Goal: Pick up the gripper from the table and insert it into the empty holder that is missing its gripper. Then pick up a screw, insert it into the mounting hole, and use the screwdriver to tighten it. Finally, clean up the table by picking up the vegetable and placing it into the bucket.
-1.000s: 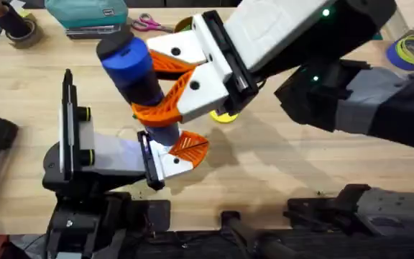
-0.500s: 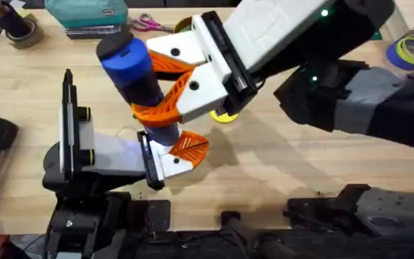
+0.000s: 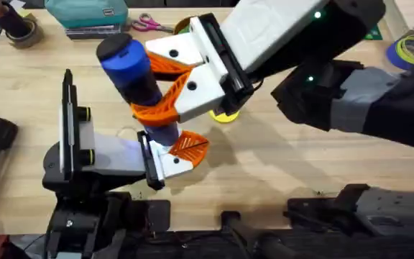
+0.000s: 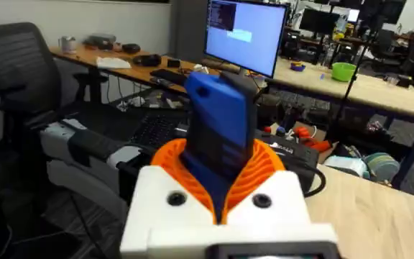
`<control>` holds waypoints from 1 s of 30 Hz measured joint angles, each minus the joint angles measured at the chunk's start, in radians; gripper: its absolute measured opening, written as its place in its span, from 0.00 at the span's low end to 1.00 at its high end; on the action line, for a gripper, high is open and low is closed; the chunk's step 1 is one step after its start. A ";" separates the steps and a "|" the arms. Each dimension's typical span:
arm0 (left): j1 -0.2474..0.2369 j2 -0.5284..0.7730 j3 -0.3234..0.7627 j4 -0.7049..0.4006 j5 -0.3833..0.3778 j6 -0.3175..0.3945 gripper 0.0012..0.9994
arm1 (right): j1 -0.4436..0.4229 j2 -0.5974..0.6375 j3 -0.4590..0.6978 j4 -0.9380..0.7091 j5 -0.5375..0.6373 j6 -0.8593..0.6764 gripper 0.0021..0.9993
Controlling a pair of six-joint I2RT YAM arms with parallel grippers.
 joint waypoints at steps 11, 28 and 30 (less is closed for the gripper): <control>0.000 0.000 0.000 0.000 0.000 0.003 0.01 | 0.000 0.002 -0.003 0.111 0.005 0.044 0.02; 0.000 0.000 0.000 0.000 0.000 0.003 0.01 | -0.097 0.000 0.329 -0.585 0.011 -0.009 0.02; 0.000 0.000 0.000 0.000 0.000 0.003 0.01 | -0.122 0.000 0.378 -0.795 0.068 -0.088 0.02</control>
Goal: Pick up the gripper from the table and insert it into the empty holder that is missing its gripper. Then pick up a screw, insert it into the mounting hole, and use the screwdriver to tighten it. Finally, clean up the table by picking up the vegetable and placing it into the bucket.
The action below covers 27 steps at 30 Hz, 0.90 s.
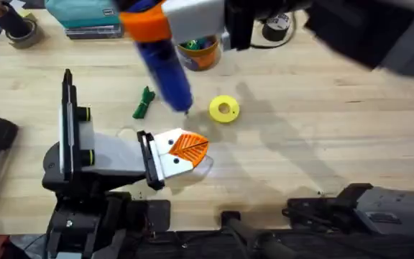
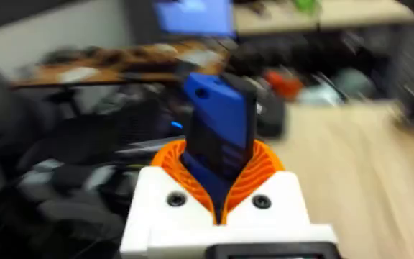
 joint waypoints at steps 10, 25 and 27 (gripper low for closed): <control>0.000 0.000 0.000 0.000 0.000 0.000 0.01 | -0.070 0.000 0.199 -0.603 0.573 -0.511 0.02; 0.000 0.000 0.000 0.000 0.000 0.000 0.01 | -0.153 0.000 0.194 -0.979 1.041 -1.101 0.02; 0.000 0.000 0.000 0.000 0.000 0.000 0.01 | -0.192 0.000 0.174 -0.975 1.056 -1.132 0.02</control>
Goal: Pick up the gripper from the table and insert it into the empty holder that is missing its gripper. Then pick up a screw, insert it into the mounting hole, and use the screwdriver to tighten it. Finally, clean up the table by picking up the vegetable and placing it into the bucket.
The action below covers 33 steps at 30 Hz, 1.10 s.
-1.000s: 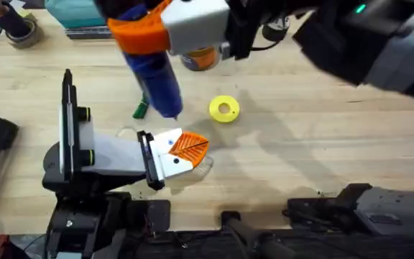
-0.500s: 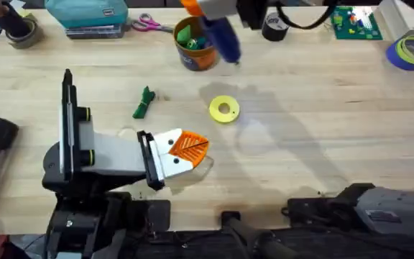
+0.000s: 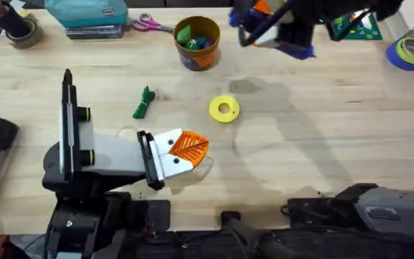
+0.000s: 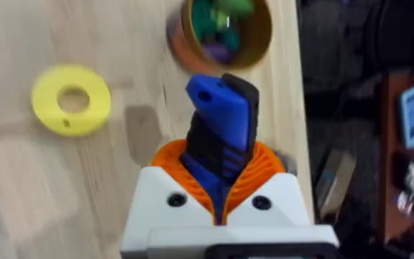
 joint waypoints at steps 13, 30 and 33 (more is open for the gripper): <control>0.000 0.000 0.000 0.000 0.000 0.000 0.01 | -0.207 0.083 -0.402 0.163 0.041 -0.242 0.02; 0.000 0.000 0.000 0.000 0.000 0.000 0.01 | -0.206 0.230 -0.410 0.230 0.086 -0.292 0.84; 0.000 0.000 0.000 0.000 -0.002 0.003 0.31 | -0.206 0.225 -0.407 0.231 0.089 -0.298 0.99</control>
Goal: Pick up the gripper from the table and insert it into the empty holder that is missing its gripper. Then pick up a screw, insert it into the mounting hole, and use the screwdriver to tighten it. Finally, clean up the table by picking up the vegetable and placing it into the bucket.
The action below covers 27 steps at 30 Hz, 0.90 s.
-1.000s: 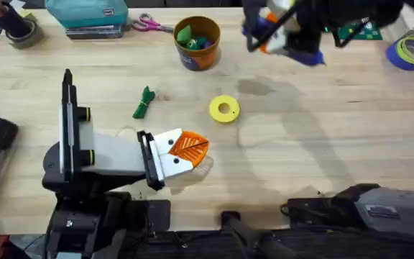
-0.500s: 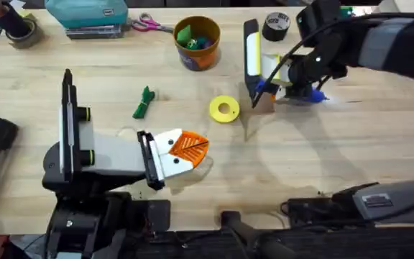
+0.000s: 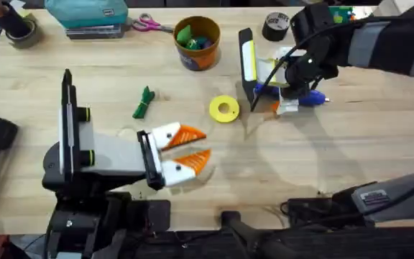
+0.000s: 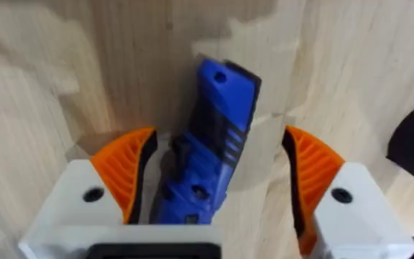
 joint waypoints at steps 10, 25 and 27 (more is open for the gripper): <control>0.000 0.000 0.000 0.000 0.000 0.000 0.99 | 0.005 -0.127 -0.002 -0.016 0.000 0.037 1.00; 0.000 0.002 0.023 0.111 -0.246 -0.128 0.99 | 0.005 -0.481 0.036 0.091 -0.002 0.557 1.00; 0.000 0.024 0.068 0.053 -0.292 -0.133 0.99 | 0.005 -0.536 0.039 0.087 -0.004 0.660 1.00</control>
